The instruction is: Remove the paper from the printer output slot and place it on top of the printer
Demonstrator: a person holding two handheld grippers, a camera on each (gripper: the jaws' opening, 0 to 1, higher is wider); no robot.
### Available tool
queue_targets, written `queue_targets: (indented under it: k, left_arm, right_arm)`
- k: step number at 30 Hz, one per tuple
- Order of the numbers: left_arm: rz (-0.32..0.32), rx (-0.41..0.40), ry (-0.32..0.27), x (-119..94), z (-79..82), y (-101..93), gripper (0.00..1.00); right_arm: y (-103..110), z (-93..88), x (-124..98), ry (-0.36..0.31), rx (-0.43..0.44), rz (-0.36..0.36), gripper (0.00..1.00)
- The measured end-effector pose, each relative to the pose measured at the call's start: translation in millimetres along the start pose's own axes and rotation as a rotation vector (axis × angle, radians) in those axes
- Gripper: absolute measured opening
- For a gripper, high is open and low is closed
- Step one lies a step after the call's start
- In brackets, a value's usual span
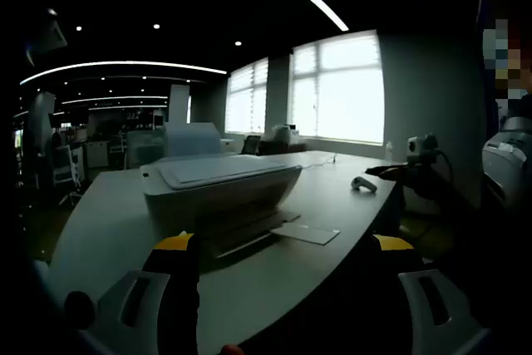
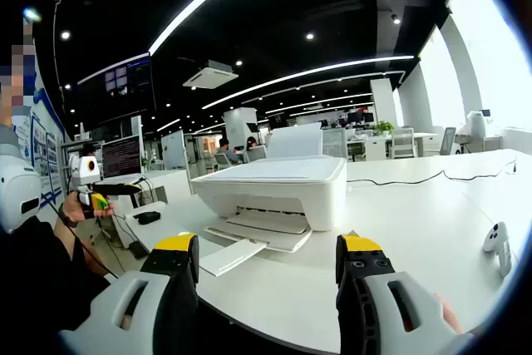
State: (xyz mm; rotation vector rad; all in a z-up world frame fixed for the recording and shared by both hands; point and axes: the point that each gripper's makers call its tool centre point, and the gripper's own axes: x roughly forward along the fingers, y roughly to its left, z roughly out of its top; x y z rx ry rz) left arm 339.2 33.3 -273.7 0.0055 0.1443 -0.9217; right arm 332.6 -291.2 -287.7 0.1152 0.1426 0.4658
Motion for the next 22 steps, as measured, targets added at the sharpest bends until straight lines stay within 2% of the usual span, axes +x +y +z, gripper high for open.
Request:
queue_targets:
  k: [22]
  left_arm:
    - [0.003, -0.005, 0.008, 1.2, -2.9, 1.9, 0.86]
  right_arm:
    - [-0.6, -1.1, -0.2, 0.002, 0.001, -0.002, 0.62]
